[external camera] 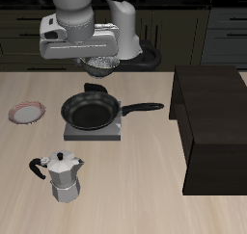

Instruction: Place the bowl on the plate

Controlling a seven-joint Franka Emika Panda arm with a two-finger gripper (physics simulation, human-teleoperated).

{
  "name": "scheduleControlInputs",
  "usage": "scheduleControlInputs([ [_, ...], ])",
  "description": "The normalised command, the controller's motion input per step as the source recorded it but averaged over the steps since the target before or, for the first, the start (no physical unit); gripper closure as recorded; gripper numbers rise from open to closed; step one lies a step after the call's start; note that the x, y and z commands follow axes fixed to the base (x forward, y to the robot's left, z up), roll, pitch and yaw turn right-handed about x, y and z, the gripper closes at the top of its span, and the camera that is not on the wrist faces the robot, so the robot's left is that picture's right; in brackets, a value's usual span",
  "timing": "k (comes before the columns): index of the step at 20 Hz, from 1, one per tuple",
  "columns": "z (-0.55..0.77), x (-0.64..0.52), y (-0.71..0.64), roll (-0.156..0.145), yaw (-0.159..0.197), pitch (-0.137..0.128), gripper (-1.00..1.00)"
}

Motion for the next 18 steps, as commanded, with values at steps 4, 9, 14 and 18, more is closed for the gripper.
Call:
scheduleControlInputs([
  [4, 0.0, -0.17, -0.26, -0.034, -0.005, -0.007, 1.0],
  [9, -0.04, -0.26, -0.33, -0.042, 0.005, -0.001, 1.0],
  [14, 0.0, -0.23, -0.31, -0.031, 0.005, -0.01, 1.0],
  [18, 0.01, -0.19, -0.2, -0.018, 0.009, -0.016, 1.0],
])
